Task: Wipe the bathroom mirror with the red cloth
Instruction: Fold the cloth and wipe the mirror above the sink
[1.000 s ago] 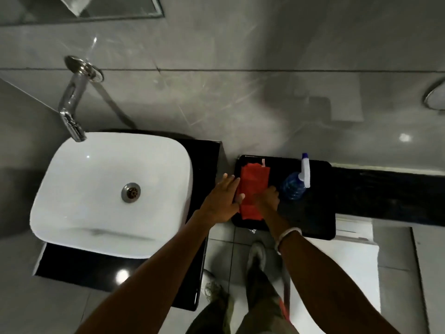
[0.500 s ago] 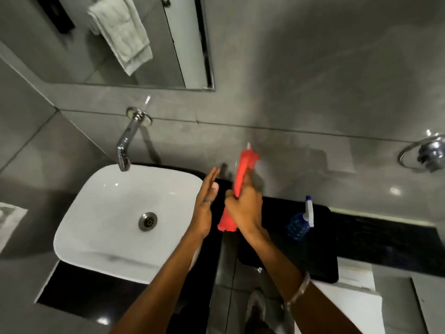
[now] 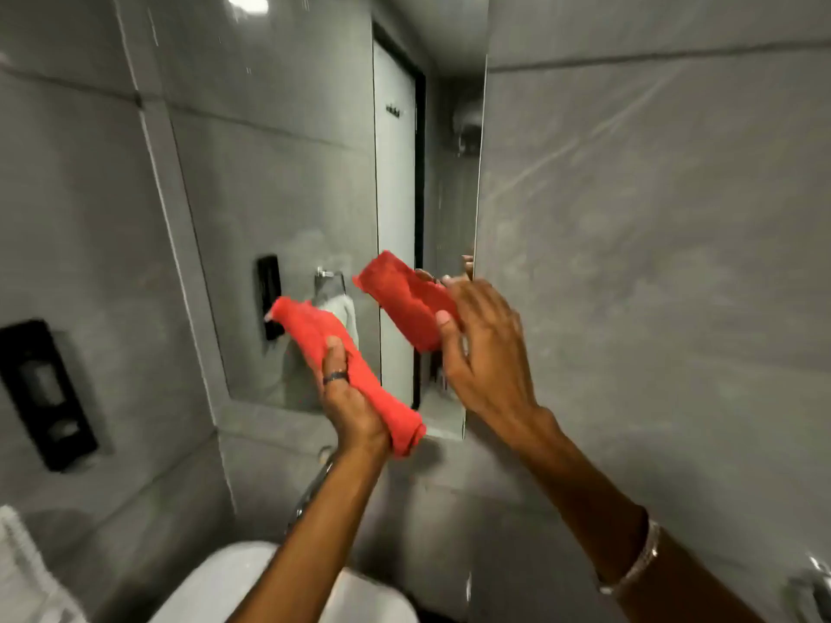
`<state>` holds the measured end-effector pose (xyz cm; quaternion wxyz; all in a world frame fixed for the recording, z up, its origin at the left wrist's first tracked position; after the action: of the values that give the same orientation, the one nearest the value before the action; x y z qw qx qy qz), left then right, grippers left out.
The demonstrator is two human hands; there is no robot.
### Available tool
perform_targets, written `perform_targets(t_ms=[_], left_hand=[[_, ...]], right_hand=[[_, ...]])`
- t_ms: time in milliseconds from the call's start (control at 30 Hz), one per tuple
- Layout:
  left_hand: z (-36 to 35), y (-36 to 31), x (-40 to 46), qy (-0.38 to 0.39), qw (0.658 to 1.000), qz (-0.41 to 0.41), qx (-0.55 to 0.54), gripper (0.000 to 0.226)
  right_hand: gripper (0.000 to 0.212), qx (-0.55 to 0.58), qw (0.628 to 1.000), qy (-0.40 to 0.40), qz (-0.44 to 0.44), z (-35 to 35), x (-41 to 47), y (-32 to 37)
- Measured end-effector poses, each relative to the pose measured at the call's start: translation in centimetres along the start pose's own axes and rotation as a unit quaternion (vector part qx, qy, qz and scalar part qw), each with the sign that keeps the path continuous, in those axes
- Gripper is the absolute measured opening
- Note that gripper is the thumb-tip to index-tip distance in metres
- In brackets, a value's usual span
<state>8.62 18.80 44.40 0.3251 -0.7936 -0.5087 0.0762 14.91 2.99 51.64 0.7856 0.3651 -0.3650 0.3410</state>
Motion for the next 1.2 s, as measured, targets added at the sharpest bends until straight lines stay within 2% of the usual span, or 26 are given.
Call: perform_targets(t_ms=[67,100,167,200,367,500,733,867,967,1000,1100,1200], left_hand=[[-6.4,-3.8,2.5,0.065,0.988,-0.126,0.056,0.064],[-9.6,-5.7,3.4,0.111,0.968,-0.204,0.097,0.068],[-16.2,-9.2,5.1,0.161,0.893,-0.366,0.207,0.068],[-19.4,-10.6,6.0,0.181,0.856,-0.42,0.243,0.068],[-30.3,-13.4,10.7,0.214,0.717,-0.513,0.42,0.073],[-33.7,-12.5,12.8,0.171,0.617,-0.546,0.541,0.075],[-34.2,-11.8,12.5,0.148,0.566,-0.59,0.556,0.072],[-32.1,-9.2,10.3,0.194,0.548,-0.601,0.549,0.072],[-30.1,-6.9,8.5,0.233,0.507,-0.624,0.547,0.066],[-30.1,-6.8,8.5,0.24,0.503,-0.623,0.549,0.066],[-32.0,-8.4,9.5,0.224,0.53,-0.6,0.556,0.067],[-34.4,-10.0,9.8,0.168,0.583,-0.562,0.562,0.067]], right_hand=[[0.058,-0.048,0.997,-0.052,0.033,2.8,5.8,0.0],[0.061,-0.077,0.993,-0.073,0.048,4.1,8.6,0.0],[0.064,-0.149,0.98,-0.109,0.073,6.7,14.3,0.4],[0.065,-0.181,0.972,-0.124,0.082,8.0,16.9,0.7],[0.067,-0.289,0.939,-0.166,0.086,11.6,25.1,0.9],[0.07,-0.318,0.92,-0.211,0.091,10.9,26.1,-0.2],[0.069,-0.317,0.913,-0.242,0.092,10.3,26.7,-0.8],[0.067,-0.32,0.912,-0.241,0.091,10.3,26.5,-0.8],[0.067,-0.321,0.916,-0.224,0.093,10.5,26.1,-0.7],[0.067,-0.318,0.918,-0.217,0.094,10.4,25.9,-0.8],[0.067,-0.311,0.922,-0.208,0.098,10.4,25.4,-0.8],[0.067,-0.312,0.921,-0.209,0.1,10.4,25.1,-0.7]])
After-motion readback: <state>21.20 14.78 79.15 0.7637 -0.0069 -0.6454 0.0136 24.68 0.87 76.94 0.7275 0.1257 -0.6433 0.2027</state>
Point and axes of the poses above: each hand's wrist, its own x-axis towards the middle knuckle, its own z-axis out of the back of the hand, y = z × x, the point moved 6 cm from there along x, towards the middle knuckle, and after that the axes turned 4 degrees about -z, right-handed, at the moved point
